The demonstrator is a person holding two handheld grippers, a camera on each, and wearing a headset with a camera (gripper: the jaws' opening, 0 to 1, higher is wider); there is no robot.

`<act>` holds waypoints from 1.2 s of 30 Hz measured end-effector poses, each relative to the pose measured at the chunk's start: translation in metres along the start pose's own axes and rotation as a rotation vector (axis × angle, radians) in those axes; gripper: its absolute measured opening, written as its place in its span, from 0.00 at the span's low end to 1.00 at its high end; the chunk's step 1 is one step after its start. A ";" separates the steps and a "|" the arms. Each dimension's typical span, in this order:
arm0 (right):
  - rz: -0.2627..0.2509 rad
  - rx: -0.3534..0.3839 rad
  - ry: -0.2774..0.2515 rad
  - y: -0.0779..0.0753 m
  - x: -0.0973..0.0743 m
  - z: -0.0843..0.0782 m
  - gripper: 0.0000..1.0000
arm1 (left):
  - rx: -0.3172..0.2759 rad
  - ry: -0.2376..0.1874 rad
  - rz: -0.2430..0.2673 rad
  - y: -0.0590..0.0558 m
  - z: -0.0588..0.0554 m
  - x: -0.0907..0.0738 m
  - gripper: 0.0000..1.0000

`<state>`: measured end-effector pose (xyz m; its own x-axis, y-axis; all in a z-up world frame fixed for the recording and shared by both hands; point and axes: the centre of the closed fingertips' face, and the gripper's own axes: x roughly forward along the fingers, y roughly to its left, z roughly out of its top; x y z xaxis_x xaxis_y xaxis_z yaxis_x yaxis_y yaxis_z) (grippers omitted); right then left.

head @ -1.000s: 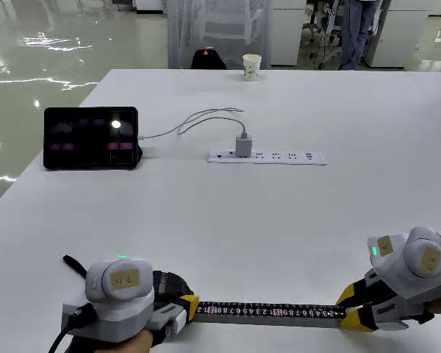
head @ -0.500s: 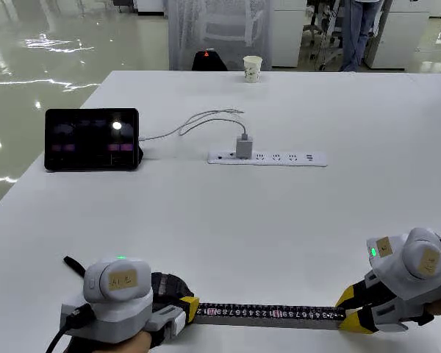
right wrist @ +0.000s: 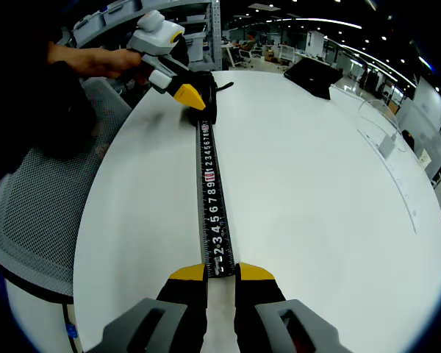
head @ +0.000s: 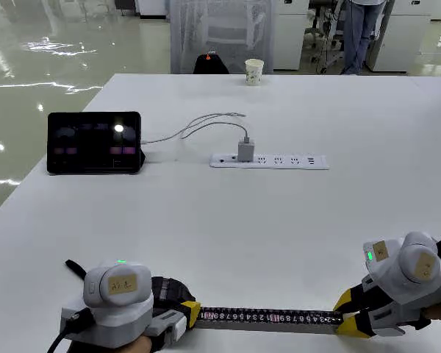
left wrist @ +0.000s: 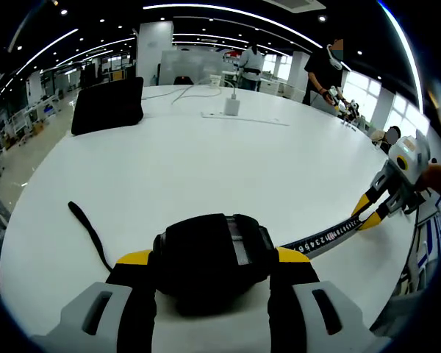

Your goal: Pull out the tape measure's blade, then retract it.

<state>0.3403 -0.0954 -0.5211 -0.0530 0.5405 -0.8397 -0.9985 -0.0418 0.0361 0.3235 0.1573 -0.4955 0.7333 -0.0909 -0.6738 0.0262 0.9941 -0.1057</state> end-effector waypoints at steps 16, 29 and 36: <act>0.010 -0.002 -0.015 0.002 0.009 0.013 0.10 | 0.001 0.003 -0.010 0.000 0.000 -0.001 0.56; 0.016 -0.005 -0.029 0.004 0.015 0.025 0.10 | -0.003 0.004 -0.015 0.000 0.000 -0.001 0.56; 0.017 -0.008 -0.034 0.004 0.018 0.030 0.10 | -0.005 0.006 -0.017 0.000 0.000 -0.001 0.56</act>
<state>0.3352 -0.0606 -0.5202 -0.0704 0.5679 -0.8201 -0.9973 -0.0577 0.0457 0.3225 0.1570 -0.4950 0.7285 -0.1079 -0.6765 0.0348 0.9921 -0.1208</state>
